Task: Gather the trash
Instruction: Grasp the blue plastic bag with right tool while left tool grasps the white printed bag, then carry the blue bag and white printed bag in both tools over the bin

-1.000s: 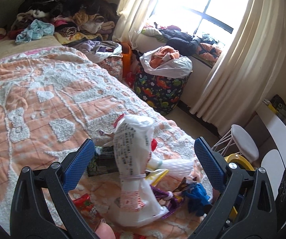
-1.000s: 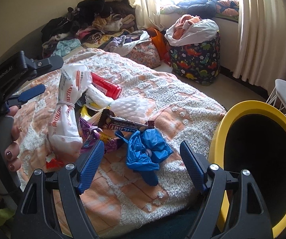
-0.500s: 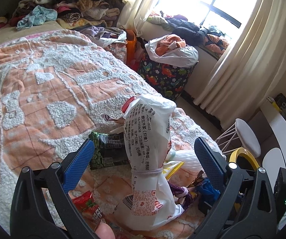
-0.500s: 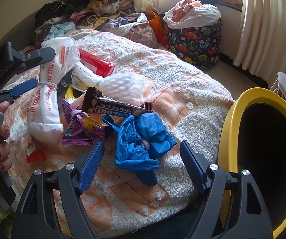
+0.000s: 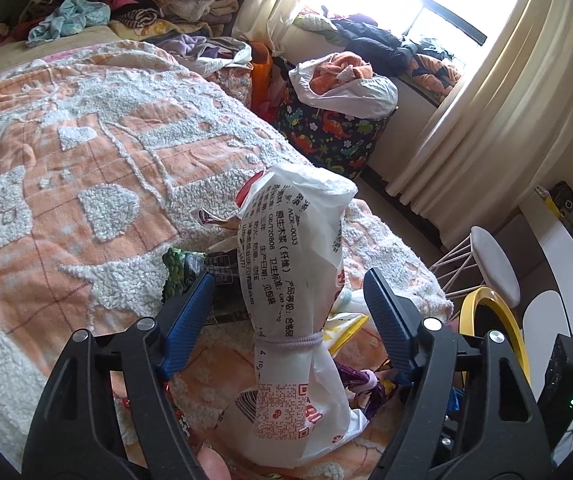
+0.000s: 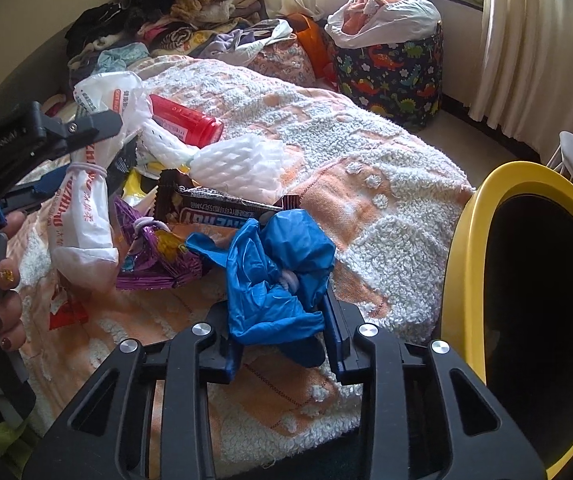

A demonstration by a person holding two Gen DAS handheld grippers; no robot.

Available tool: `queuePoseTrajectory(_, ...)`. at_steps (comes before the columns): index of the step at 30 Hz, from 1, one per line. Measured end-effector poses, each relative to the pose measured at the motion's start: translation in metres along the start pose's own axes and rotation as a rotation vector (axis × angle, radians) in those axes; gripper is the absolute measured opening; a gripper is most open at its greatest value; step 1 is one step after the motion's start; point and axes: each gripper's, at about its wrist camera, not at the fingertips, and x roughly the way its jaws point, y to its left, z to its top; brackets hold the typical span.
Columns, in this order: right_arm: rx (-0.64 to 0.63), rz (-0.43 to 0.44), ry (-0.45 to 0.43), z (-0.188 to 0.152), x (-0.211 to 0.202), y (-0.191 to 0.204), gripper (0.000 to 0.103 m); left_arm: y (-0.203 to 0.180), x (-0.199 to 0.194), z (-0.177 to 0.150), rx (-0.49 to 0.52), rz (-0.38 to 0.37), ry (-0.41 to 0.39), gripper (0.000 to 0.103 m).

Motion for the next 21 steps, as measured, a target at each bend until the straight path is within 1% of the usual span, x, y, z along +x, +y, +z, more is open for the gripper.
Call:
queuePoseTrajectory(3,0.011,0.009,-0.018,0.0,-0.006,-0.001,0.031,0.001,0.001,0.0,0.0,0.0,0.006,0.061)
queuePoseTrajectory(6,0.023,0.021,-0.033,-0.001,-0.011,-0.002,0.031,0.0,0.001,-0.001,0.002,-0.002,0.017,0.052)
queuePoseTrajectory(8,0.029,0.029,-0.045,-0.001,-0.016,-0.001,0.031,-0.002,0.002,-0.001,0.013,0.003,0.024,0.042)
queuePoseTrajectory(9,0.031,0.033,-0.05,-0.001,-0.018,-0.001,0.031,-0.003,0.002,-0.001,0.019,0.005,0.026,0.041)
queuePoseTrajectory(13,0.026,0.048,-0.088,0.001,-0.031,0.002,0.031,-0.008,-0.004,0.0,0.034,-0.007,0.013,0.036)
queuePoseTrajectory(21,0.025,0.07,-0.143,0.009,-0.051,0.003,0.031,-0.02,-0.022,0.012,0.045,-0.046,-0.038,0.036)
